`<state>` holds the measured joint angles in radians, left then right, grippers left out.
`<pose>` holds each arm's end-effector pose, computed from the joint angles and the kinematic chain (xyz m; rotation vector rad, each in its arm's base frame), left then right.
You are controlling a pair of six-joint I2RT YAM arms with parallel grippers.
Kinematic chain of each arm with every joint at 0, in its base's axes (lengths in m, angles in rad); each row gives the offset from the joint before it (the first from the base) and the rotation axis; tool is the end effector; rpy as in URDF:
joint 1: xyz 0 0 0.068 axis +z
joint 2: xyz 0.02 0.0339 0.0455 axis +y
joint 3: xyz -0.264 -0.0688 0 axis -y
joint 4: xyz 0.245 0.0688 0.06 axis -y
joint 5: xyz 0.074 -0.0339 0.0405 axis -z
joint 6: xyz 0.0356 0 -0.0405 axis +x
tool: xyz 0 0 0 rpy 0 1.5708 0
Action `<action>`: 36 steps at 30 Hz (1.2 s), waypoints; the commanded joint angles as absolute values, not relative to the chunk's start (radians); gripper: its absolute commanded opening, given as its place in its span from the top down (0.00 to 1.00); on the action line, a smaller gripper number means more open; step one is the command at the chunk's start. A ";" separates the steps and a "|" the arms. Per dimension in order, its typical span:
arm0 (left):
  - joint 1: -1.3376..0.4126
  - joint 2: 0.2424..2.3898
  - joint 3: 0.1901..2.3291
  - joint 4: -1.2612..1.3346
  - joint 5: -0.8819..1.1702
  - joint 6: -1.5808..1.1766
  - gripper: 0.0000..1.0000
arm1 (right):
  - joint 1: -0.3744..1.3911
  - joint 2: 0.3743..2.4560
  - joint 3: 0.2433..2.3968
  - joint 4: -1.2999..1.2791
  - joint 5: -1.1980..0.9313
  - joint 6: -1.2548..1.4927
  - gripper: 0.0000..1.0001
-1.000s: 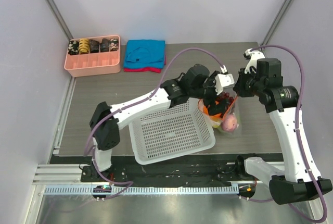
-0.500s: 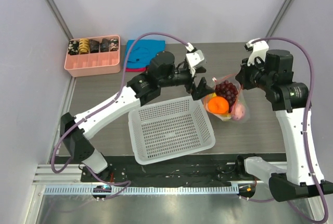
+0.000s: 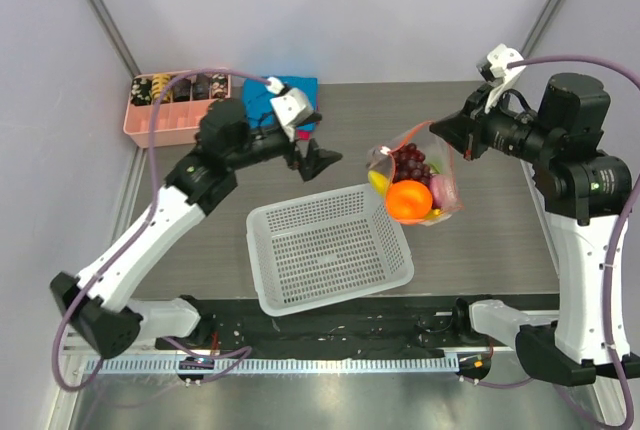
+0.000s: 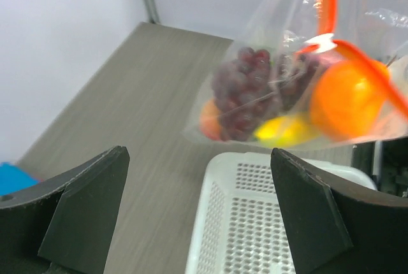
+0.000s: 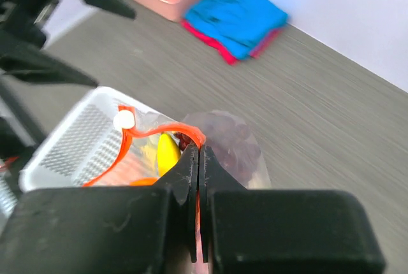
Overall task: Place the food in the zip-top bag and seal the zipper
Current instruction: Pick up the zipper food storage bag at the center of the board, then zip the zipper food storage bag at the center of the board.
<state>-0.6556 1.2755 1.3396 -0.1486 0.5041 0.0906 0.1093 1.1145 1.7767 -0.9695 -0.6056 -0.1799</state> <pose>0.2183 -0.1896 0.4328 0.9756 1.4095 -0.8398 0.1553 0.0374 0.5172 -0.6691 1.7283 0.5174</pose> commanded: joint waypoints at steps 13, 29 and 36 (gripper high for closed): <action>-0.655 0.953 1.178 -0.391 0.684 0.180 0.12 | 0.486 1.233 1.747 -0.667 -0.758 0.100 0.99; -0.738 0.859 1.020 -0.290 0.614 0.146 0.54 | 0.594 1.249 1.644 -0.584 -0.712 0.150 0.99; -0.753 0.877 1.006 -0.265 0.629 0.120 0.38 | 0.594 1.250 1.623 -0.557 -0.715 0.183 0.99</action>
